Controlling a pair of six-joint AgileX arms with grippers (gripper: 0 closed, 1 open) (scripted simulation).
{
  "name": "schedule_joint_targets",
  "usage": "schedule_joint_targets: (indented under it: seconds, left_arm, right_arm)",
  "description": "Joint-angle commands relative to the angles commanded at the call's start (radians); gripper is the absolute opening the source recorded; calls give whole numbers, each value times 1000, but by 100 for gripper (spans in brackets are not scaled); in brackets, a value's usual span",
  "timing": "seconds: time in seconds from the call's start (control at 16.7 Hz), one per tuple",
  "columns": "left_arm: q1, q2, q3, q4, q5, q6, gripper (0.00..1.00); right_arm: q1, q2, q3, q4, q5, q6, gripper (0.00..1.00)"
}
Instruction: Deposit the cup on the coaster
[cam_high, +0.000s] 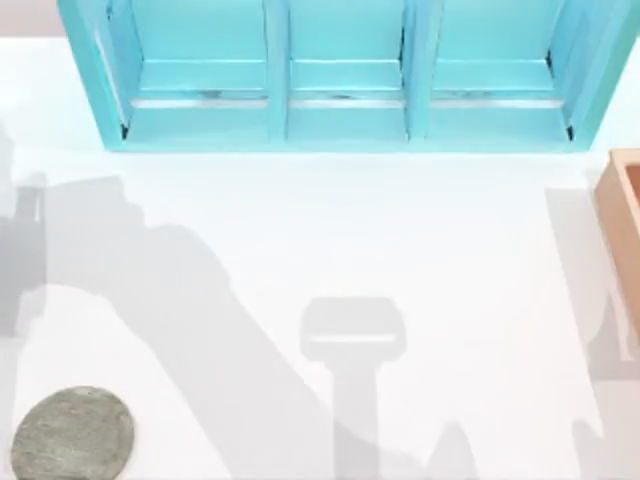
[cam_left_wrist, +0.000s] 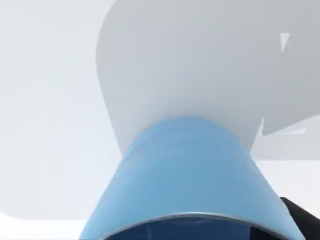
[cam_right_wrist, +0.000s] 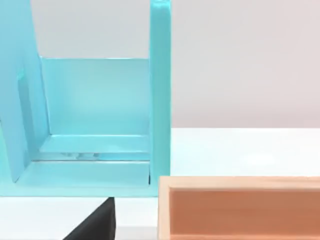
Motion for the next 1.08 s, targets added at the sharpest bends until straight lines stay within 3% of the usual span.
schedule_joint_targets:
  seconds: [0.36,1.08]
  left_arm:
    - [-161,-146,-139,-27,-9,-485,0]
    - [-581,-595,-560,-55,-30,-1814,0]
  right_arm:
    - [0,0,0,0,0,0,100]
    - [0,0,0,0,0,0,100]
